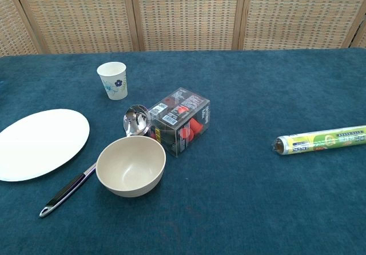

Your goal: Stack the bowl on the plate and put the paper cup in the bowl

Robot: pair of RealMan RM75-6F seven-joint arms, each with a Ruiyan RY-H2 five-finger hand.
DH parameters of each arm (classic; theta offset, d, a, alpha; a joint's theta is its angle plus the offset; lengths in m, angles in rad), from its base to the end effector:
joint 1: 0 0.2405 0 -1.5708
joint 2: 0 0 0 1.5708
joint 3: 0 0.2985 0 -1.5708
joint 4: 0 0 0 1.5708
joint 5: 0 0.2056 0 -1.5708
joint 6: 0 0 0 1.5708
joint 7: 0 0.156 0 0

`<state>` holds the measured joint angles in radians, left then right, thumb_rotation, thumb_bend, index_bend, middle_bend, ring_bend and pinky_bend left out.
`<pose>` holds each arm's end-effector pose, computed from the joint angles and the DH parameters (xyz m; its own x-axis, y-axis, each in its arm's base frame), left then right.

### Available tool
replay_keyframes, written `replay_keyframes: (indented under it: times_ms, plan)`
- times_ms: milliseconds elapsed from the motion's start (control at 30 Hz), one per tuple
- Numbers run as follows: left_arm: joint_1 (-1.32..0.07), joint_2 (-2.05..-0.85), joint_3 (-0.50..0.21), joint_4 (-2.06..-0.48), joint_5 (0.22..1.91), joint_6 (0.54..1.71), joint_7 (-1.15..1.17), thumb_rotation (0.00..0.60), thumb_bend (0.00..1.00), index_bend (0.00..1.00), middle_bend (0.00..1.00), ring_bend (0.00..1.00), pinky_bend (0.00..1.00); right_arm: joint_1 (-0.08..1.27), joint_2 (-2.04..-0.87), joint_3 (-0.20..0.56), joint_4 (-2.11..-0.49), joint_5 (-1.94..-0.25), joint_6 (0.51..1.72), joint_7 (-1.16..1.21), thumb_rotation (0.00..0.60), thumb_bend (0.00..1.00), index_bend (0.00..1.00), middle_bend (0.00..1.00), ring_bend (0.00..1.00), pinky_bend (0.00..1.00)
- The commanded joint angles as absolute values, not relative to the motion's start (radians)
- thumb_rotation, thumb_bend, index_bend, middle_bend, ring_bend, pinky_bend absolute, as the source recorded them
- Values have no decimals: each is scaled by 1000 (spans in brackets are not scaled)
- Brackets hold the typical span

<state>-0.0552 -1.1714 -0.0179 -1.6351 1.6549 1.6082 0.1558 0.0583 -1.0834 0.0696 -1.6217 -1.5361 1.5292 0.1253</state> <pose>-0.3180 0.1767 0.1662 0.4629 -0.0933 0.8815 0.8731 -0.1239 -0.4716 -0.3425 -0.1904 0.2004 0.3023 0.0493 0.9519 -0.9523 -0.0282 0.3039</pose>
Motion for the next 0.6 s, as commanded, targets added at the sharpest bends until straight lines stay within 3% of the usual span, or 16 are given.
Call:
replay_keyframes:
  times_ms: [33, 600]
  plan:
    - [-56, -1172, -18, -1634, 1655, 1607, 157, 600, 93, 0, 0, 0, 0, 58, -1083, 70, -1620, -1536, 1529, 127, 600, 141, 9, 0, 0, 0]
    - [-59, -1172, -19, -1630, 1651, 1602, 147, 600, 94, 0, 0, 0, 0, 59, -1083, 70, -1624, -1535, 1527, 121, 600, 141, 9, 0, 0, 0]
